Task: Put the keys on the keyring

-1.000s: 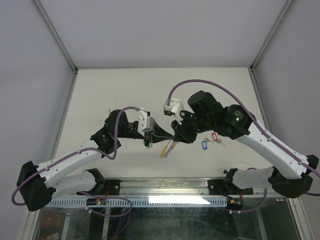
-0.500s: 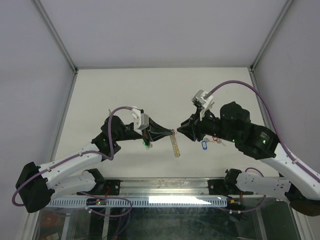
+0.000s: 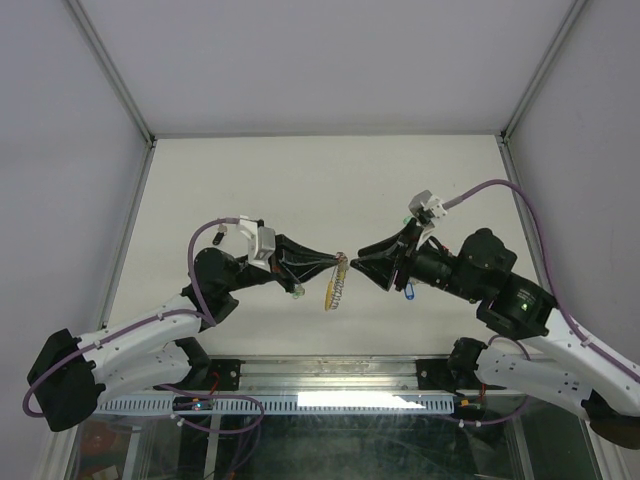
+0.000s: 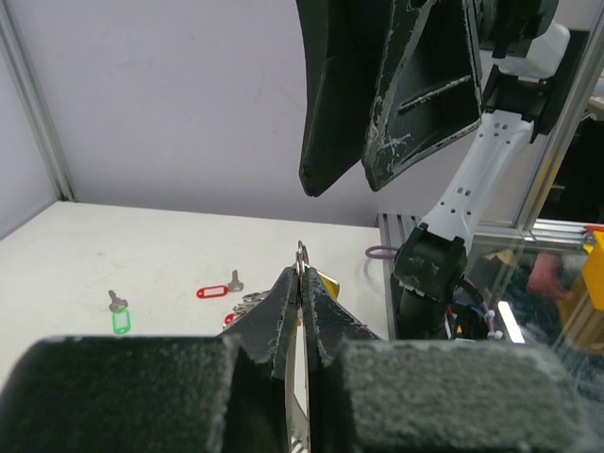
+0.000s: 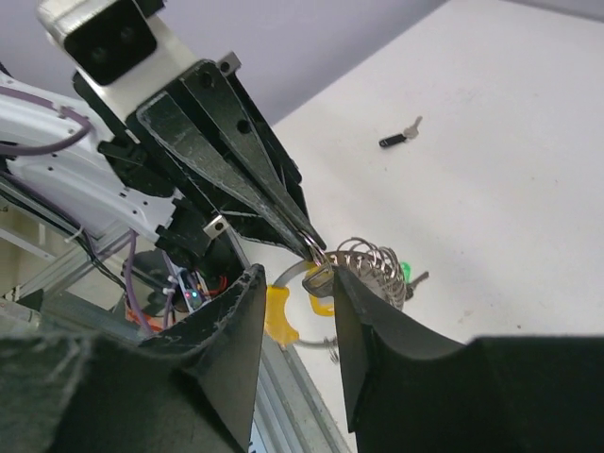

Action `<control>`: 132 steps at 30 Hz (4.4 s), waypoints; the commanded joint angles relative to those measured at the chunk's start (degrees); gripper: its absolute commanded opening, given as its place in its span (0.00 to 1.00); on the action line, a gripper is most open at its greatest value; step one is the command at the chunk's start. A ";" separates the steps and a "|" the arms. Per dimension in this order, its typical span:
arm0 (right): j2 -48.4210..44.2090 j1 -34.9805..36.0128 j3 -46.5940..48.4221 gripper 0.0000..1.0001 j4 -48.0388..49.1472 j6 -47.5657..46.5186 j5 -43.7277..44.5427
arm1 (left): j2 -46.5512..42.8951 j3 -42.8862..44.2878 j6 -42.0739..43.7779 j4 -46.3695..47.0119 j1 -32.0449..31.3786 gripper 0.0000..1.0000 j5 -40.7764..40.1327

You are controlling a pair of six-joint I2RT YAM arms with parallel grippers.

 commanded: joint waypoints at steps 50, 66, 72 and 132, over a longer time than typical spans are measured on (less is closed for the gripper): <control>7.70 -20.67 -7.42 0.08 22.47 15.44 -38.60 | 0.06 2.67 -1.67 2.89 -0.58 0.00 -0.25; 6.05 -20.66 -5.01 0.00 14.99 13.56 -37.62 | 0.24 2.84 -1.69 2.63 -0.60 0.00 -0.60; 6.34 -20.66 -4.69 0.00 12.33 10.79 -35.64 | 0.54 3.14 -1.69 2.70 -0.58 0.00 -0.45; -2.82 -19.63 -23.47 0.42 50.63 -11.01 -38.67 | 0.85 2.44 -4.96 10.46 -0.58 0.00 6.65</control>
